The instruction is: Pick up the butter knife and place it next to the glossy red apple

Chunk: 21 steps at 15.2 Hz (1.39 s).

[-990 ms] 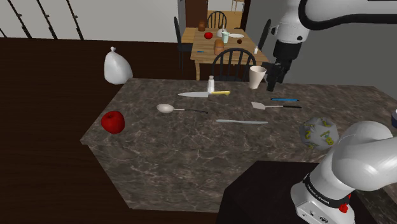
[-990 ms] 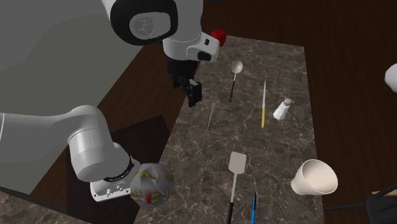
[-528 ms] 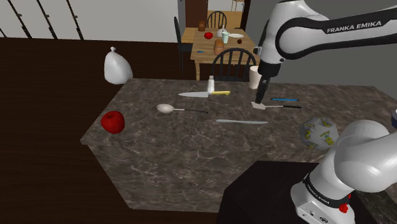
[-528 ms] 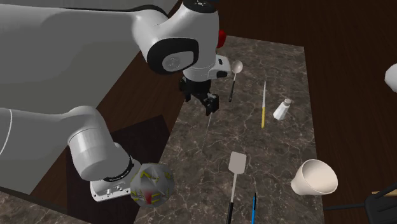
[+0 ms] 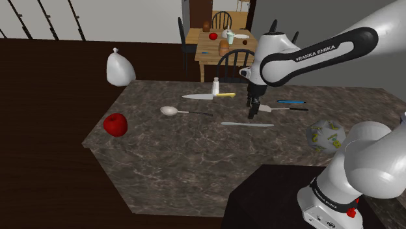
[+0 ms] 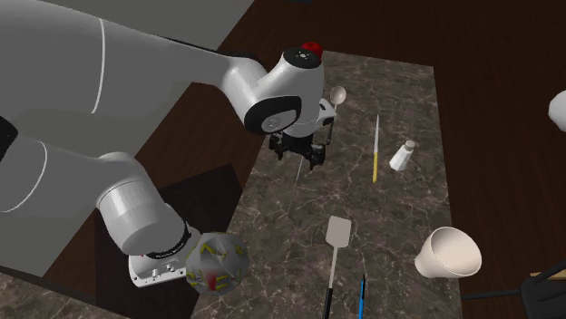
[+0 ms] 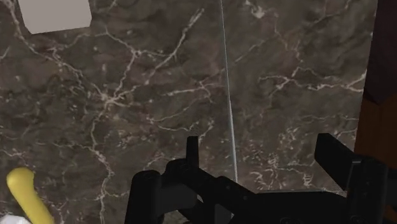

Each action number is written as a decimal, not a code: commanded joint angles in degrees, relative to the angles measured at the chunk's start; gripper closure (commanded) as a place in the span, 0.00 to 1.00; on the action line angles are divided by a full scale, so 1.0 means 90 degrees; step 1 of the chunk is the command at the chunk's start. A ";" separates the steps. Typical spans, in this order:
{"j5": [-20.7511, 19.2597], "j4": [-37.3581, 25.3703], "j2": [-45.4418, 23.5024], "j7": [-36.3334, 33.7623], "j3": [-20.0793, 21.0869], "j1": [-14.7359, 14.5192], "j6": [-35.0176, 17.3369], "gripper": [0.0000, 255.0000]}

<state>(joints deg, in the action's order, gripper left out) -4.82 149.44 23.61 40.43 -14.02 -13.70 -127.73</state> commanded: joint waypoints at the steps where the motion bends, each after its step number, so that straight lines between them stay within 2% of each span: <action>1: 0.0080 0.0039 -0.0464 0.0574 -0.0152 -0.0186 -0.0578 0.00; 10: 0.0255 0.0275 -0.1129 0.0810 -0.0255 -0.0298 -0.1478 0.00; 17: 0.0255 0.0275 -0.1129 0.0810 -0.0254 -0.0298 -0.1478 0.00; 18: 0.0255 0.0275 -0.1128 0.0810 -0.0254 -0.0298 -0.1477 1.00; 21: 0.0255 0.0275 -0.1128 0.0809 -0.0254 -0.0298 -0.1477 1.00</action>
<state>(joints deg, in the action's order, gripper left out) -2.53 151.92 13.46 47.71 -16.31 -16.38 -141.02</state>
